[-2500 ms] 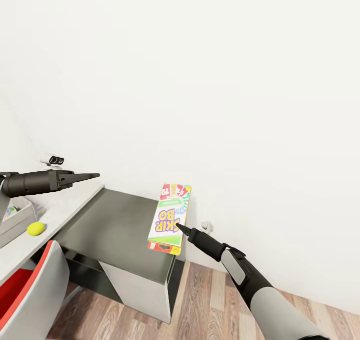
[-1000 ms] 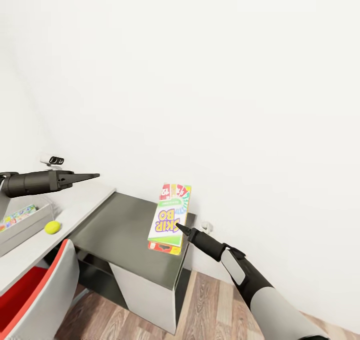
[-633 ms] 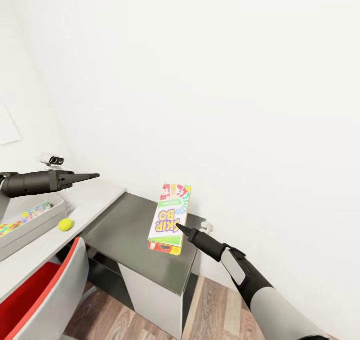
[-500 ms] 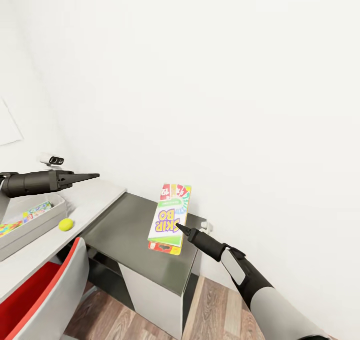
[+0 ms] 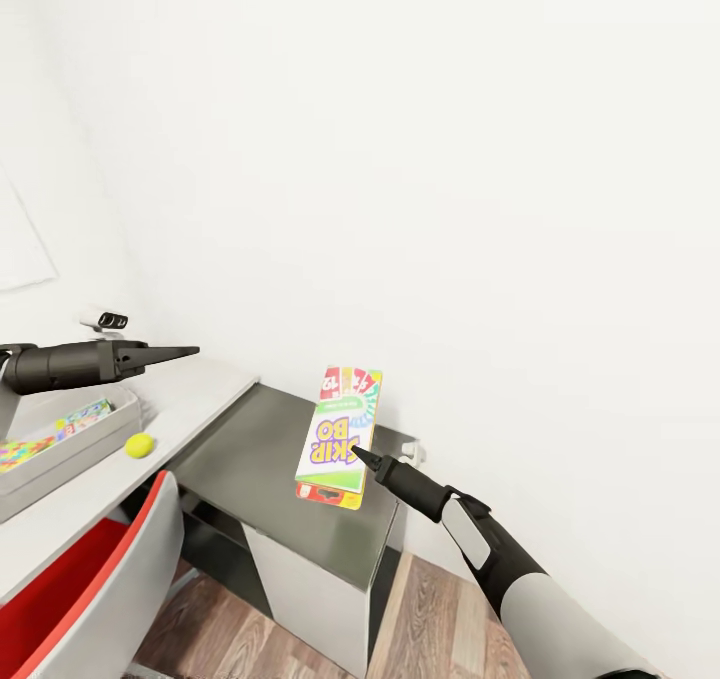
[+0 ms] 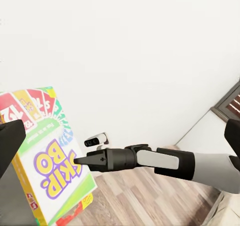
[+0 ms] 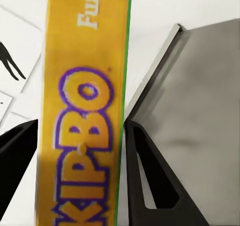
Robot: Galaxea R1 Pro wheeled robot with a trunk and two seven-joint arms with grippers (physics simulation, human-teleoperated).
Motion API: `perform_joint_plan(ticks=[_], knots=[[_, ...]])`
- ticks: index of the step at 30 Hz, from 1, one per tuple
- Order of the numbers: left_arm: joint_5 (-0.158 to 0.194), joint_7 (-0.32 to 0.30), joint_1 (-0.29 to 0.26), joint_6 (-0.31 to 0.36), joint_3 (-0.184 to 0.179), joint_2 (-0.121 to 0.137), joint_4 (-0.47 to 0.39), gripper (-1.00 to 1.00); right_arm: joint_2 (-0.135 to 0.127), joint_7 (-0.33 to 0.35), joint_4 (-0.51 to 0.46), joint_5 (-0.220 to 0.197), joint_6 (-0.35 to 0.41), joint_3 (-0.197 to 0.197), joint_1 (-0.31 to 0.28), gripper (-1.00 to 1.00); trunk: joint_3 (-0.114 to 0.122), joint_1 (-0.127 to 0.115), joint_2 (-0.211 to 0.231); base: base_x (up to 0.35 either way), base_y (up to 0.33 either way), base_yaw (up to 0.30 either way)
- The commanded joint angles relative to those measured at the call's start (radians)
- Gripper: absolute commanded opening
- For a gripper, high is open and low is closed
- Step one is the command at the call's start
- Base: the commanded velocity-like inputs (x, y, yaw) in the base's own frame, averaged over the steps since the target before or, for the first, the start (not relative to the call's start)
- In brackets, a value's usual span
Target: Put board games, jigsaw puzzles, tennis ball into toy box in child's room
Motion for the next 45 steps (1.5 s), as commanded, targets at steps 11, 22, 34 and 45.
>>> perform_joint_plan(ticks=[11, 22, 34, 45], knots=[[0.001, -0.003, -0.001, 0.011, 0.0, 0.0, 0.0, 1.0, 0.001, -0.001, 0.0, -0.011, 0.009, 0.003, -0.001, -1.0, 0.002, 0.001, -0.002, 0.0, 0.0, 0.27], [0.001, -0.003, -0.001, 0.011, 0.0, 0.0, 0.0, 1.0, 0.001, -0.001, 0.0, -0.011, 0.009, 0.003, -0.001, -1.0, 0.006, 0.001, -0.002, 0.0, 0.0, 0.278], [0.0, -0.003, -0.001, 0.01, 0.0, 0.0, 0.0, 1.0, 0.001, -0.005, 0.0, -0.011, 0.009, 0.003, -0.001, -1.0, 0.011, 0.001, -0.002, 0.0, 0.0, 0.278], [-0.001, -0.003, -0.001, 0.009, 0.0, 0.0, 0.0, 1.0, 0.001, -0.005, 0.0, -0.011, 0.009, 0.003, -0.001, -1.0, 0.015, 0.001, -0.002, 0.0, 0.0, 0.279]])
